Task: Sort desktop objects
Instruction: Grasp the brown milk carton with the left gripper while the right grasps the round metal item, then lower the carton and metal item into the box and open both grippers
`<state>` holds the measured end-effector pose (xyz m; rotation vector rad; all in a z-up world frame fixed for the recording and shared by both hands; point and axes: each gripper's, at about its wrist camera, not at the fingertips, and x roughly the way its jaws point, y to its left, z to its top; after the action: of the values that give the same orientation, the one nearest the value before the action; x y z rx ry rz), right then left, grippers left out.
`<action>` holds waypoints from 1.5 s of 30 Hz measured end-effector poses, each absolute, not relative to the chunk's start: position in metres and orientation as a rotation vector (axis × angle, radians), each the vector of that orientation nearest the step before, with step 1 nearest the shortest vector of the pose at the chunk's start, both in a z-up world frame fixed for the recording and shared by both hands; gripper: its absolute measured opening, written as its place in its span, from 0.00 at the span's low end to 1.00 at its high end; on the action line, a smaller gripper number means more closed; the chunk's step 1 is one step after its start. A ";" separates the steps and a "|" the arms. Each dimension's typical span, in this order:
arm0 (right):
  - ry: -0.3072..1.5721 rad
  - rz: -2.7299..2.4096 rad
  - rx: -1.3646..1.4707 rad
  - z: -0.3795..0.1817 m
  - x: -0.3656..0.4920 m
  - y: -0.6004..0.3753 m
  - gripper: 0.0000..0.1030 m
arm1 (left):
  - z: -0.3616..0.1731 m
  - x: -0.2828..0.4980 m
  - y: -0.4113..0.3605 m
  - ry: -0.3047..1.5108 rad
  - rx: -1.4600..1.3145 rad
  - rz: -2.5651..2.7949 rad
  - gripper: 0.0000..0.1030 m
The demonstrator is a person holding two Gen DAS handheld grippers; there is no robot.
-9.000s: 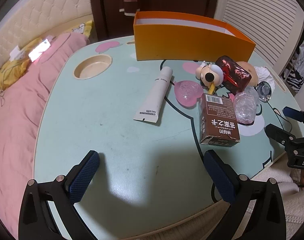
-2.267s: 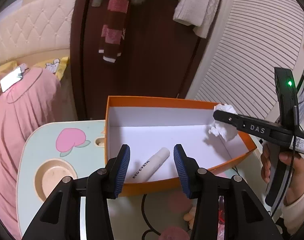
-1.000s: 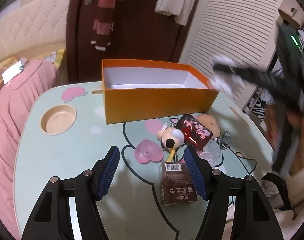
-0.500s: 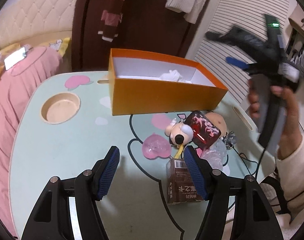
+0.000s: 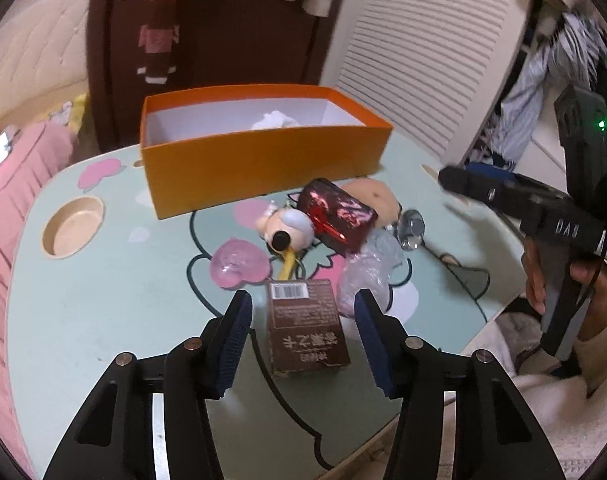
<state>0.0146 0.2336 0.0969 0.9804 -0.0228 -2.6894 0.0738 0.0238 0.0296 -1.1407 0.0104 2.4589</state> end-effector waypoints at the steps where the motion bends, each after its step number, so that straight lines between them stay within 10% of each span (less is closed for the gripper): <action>1: -0.024 -2.680 1.006 0.091 0.017 0.235 1.00 | 0.027 0.075 0.028 0.044 -1.157 2.460 0.50; 6: -0.012 -2.675 1.090 0.070 0.014 0.238 0.96 | 0.017 0.070 0.029 0.094 -1.220 2.448 0.38; 13: -0.056 -2.617 1.220 0.046 0.004 0.238 0.65 | 0.018 0.068 0.017 0.001 -1.207 2.455 0.38; 16: 0.094 -2.605 1.193 0.044 0.010 0.222 0.35 | 0.018 0.069 0.012 -0.029 -1.187 2.472 0.38; 45: 0.008 -2.631 0.932 0.121 -0.081 0.178 0.35 | 0.077 -0.060 0.003 -0.167 -0.986 2.596 0.38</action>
<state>-0.0810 0.1777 0.1209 0.9318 0.0085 -2.6306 -0.0599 0.0028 0.0771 -0.9861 -0.1668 2.5960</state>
